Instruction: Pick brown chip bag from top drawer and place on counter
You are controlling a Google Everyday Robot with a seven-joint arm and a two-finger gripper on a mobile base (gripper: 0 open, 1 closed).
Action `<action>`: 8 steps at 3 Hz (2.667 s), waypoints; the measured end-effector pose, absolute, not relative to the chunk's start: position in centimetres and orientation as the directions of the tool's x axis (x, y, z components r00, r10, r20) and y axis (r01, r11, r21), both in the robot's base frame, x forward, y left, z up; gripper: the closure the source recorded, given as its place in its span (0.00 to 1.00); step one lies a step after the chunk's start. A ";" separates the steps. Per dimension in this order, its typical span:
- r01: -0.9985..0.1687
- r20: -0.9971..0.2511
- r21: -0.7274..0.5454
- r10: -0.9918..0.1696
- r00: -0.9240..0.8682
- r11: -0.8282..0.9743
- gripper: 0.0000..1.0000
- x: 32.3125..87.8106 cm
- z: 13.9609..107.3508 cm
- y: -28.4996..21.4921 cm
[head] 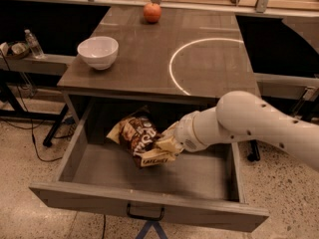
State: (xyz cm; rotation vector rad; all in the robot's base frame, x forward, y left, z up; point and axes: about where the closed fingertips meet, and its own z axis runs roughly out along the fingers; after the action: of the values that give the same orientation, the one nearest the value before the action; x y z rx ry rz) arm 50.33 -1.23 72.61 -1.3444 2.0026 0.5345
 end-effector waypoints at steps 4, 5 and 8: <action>-0.828 -0.196 -0.459 -0.946 -0.260 0.322 1.00 49.3 92.0 -13.6; -0.780 -0.153 -0.549 -0.954 -0.260 0.300 1.00 49.6 97.7 -14.7; -0.676 -0.248 -0.668 -0.950 -0.192 0.311 1.00 51.1 108.2 -14.2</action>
Offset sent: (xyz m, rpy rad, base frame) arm -0.0010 -0.1299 0.1814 -0.6867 -0.2066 -0.0477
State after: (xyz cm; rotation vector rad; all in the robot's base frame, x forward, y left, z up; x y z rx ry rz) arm 51.12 -14.24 108.23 -1.4365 1.9486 -0.5554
